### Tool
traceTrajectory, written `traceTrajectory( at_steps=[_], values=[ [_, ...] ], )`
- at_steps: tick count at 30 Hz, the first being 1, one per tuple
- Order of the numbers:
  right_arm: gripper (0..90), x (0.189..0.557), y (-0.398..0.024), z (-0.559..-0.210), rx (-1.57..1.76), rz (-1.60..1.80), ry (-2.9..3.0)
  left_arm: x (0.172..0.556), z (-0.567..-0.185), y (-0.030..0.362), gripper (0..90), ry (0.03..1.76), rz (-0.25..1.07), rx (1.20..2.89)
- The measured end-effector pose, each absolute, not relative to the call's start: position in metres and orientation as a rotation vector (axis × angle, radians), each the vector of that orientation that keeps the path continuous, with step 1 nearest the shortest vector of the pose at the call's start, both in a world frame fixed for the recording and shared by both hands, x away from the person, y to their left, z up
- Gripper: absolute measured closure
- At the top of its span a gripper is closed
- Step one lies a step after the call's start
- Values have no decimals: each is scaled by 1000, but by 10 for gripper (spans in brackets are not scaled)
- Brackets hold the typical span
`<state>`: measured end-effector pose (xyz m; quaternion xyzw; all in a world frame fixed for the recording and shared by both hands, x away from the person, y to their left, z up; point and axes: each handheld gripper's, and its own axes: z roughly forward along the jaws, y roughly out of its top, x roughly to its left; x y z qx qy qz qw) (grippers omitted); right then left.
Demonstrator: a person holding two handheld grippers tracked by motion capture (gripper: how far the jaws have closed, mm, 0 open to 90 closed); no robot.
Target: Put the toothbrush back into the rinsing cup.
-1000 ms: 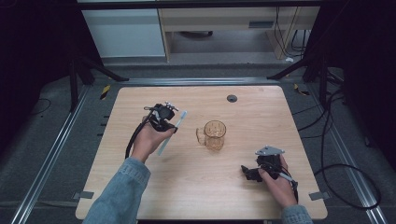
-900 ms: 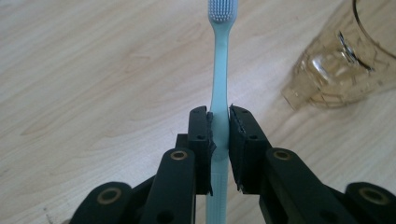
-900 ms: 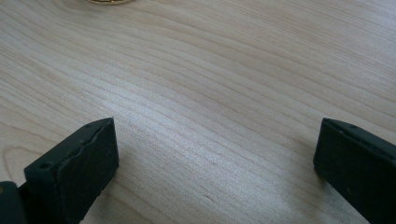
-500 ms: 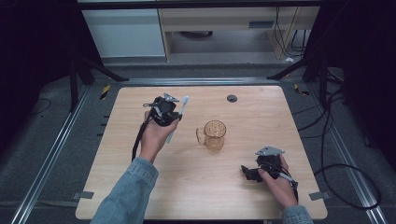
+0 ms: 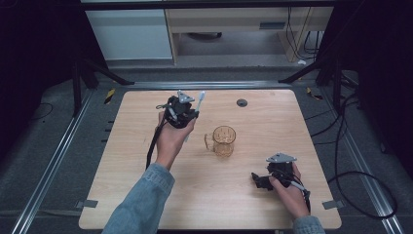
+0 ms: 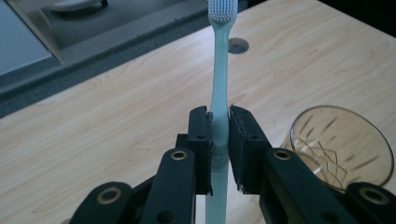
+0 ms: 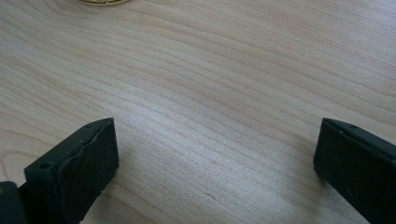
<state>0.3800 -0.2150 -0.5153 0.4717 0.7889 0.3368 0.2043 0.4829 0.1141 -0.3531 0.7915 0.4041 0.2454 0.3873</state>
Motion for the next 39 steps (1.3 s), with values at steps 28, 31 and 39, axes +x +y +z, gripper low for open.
traceTrajectory(
  at_steps=[28,31,39],
  values=[
    [4,380,-215,-515,1320,942,2201,476,-352,100,787,975,704,1773],
    [4,380,-215,-515,1317,942,2201,474,-351,99,788,961,728,1746],
    [4,380,-215,-515,1318,940,2203,467,-348,97,787,932,777,1658]
  ],
)
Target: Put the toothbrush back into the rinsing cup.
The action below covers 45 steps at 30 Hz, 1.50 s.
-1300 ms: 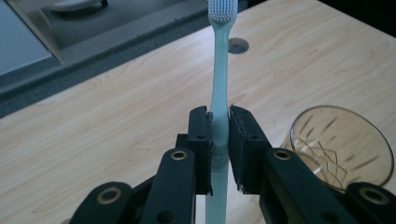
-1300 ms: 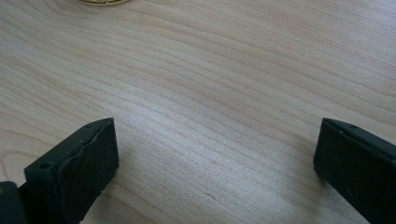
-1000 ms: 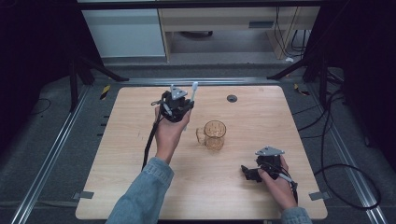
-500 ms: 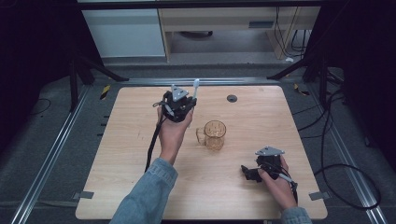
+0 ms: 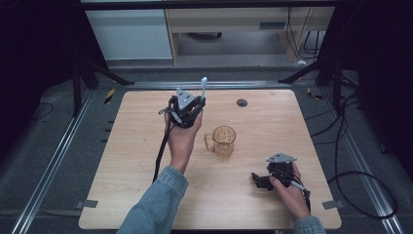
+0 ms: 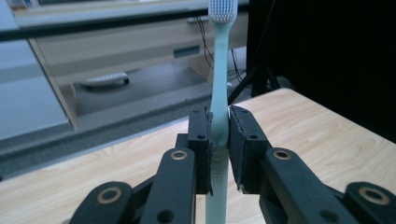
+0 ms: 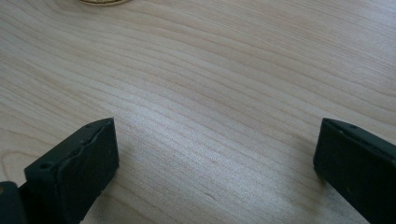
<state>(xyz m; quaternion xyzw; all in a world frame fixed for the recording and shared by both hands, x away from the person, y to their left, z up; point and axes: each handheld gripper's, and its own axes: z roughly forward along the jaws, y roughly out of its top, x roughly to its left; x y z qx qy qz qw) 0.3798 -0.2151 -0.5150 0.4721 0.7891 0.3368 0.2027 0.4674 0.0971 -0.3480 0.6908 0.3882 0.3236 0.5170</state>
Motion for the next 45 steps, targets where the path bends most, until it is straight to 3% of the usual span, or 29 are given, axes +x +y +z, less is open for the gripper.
traceTrajectory(
  at_steps=[24,45],
  values=[
    [3,380,-215,-515,1316,943,2202,447,-356,89,787,813,844,1494],
    [4,380,-215,-515,1312,941,2202,433,-384,93,788,830,819,1397]
  ],
)
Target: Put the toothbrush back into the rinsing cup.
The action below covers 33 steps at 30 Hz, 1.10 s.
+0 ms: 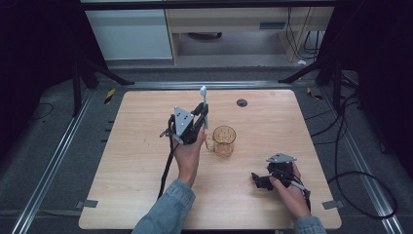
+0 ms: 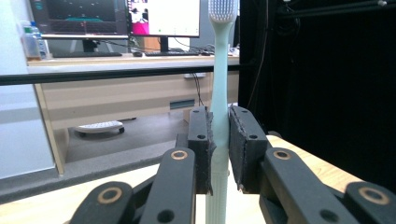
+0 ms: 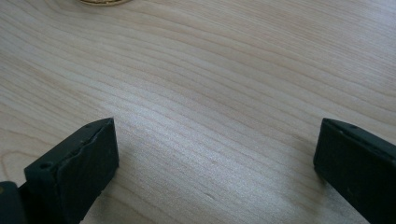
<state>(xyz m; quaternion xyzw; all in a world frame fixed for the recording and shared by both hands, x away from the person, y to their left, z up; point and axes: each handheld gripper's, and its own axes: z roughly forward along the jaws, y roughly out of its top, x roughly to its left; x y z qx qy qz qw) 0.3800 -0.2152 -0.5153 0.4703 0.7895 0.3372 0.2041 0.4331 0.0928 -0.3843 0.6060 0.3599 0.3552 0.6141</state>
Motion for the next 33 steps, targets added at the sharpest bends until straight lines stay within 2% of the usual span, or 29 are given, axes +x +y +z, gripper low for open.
traceTrajectory(
  at_steps=[33],
  values=[
    [4,380,-215,-516,1291,940,2212,423,-408,86,788,820,823,1397]
  ],
)
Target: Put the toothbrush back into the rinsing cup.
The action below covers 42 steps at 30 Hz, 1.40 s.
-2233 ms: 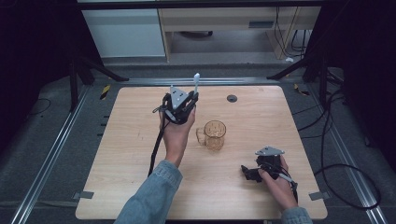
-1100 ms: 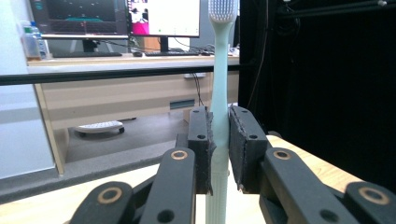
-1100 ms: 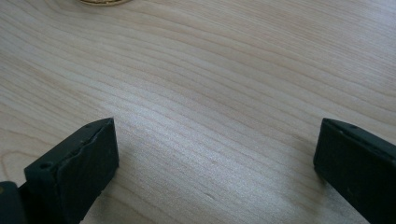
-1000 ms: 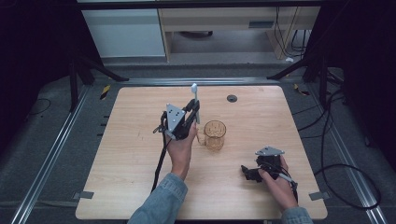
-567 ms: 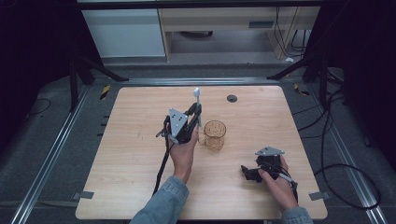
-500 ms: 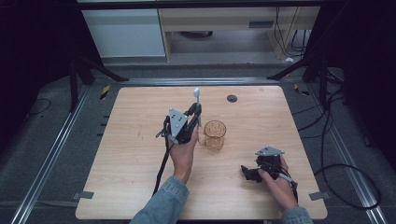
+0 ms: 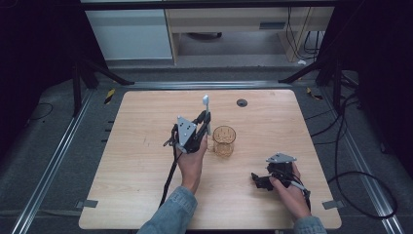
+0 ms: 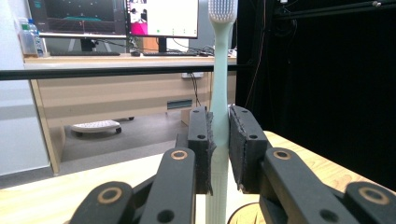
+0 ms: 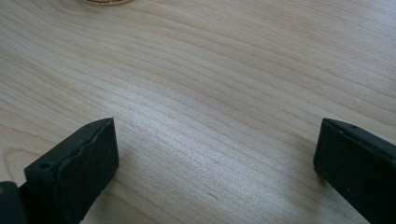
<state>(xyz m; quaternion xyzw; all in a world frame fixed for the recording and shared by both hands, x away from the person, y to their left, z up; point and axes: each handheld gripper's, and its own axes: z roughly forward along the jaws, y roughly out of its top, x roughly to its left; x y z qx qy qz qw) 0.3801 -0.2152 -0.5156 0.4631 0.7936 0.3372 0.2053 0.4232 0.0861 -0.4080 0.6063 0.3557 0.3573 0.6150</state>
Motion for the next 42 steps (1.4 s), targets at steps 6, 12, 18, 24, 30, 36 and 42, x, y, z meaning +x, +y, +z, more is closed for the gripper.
traceTrajectory(
  at_steps=[6,12,18,24,30,36,42],
  values=[
    [4,380,-215,-516,1288,940,2212,424,-413,88,788,823,823,1398],
    [4,380,-215,-515,1302,946,2213,427,-418,87,787,831,816,1403],
    [4,380,-215,-515,1298,943,2213,429,-424,85,787,836,808,1413],
    [4,379,-215,-515,1303,946,2214,430,-430,83,787,843,805,1422],
    [4,380,-215,-516,1285,938,2213,431,-437,83,787,856,794,1430],
    [3,380,-215,-515,1300,945,2215,431,-439,84,787,858,796,1430],
    [3,380,-215,-515,1299,945,2215,431,-444,84,787,865,792,1433]
  ],
)
